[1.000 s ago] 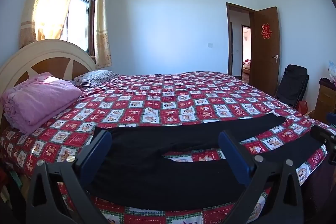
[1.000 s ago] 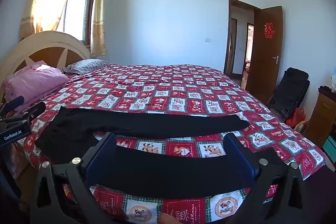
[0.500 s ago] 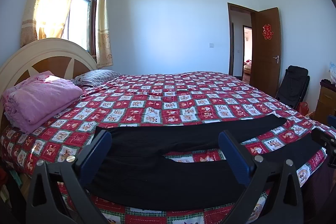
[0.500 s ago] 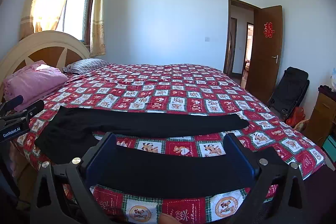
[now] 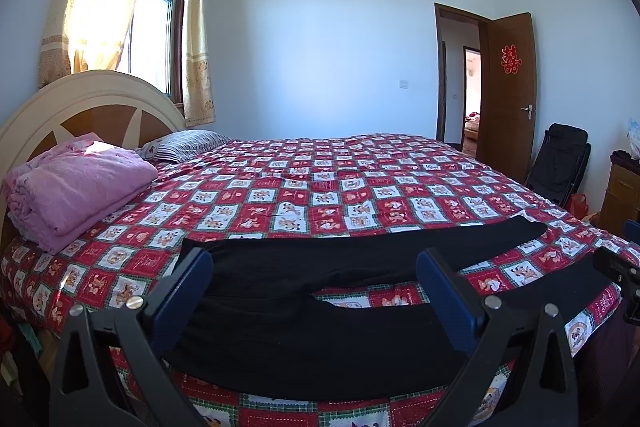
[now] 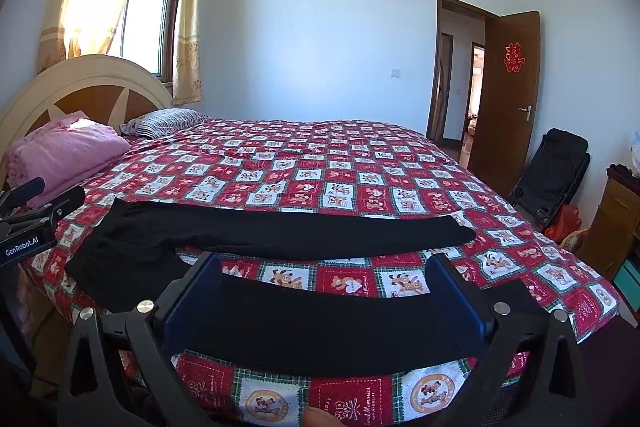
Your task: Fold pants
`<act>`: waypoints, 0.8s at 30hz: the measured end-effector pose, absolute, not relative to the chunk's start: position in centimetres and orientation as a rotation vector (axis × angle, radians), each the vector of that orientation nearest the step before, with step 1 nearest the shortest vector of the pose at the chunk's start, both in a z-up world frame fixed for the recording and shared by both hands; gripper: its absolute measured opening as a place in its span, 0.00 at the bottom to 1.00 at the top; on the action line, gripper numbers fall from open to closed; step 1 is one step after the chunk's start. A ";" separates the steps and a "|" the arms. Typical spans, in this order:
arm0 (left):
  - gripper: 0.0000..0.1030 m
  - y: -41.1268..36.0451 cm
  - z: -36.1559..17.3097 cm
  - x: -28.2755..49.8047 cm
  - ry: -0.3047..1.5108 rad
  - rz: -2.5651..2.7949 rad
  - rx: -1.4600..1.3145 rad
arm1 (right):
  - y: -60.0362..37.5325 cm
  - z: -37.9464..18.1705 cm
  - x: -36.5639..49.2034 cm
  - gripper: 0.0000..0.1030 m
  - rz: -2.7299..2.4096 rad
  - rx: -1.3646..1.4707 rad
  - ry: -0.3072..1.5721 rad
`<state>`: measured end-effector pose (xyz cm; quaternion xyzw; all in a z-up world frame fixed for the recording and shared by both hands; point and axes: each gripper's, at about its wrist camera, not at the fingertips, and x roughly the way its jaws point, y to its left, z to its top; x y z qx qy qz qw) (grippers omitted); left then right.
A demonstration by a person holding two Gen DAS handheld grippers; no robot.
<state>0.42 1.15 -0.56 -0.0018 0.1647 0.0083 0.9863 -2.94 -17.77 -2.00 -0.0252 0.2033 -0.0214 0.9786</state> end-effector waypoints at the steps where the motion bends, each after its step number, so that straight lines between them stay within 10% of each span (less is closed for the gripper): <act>1: 1.00 1.1 -0.6 0.5 0.332 0.015 -0.004 | -17.7 -2.0 -3.0 0.99 -0.044 -0.052 0.410; 24: 1.00 1.0 -1.1 0.2 0.337 0.015 -0.003 | -17.9 -2.3 -2.8 0.99 -0.041 -0.051 0.417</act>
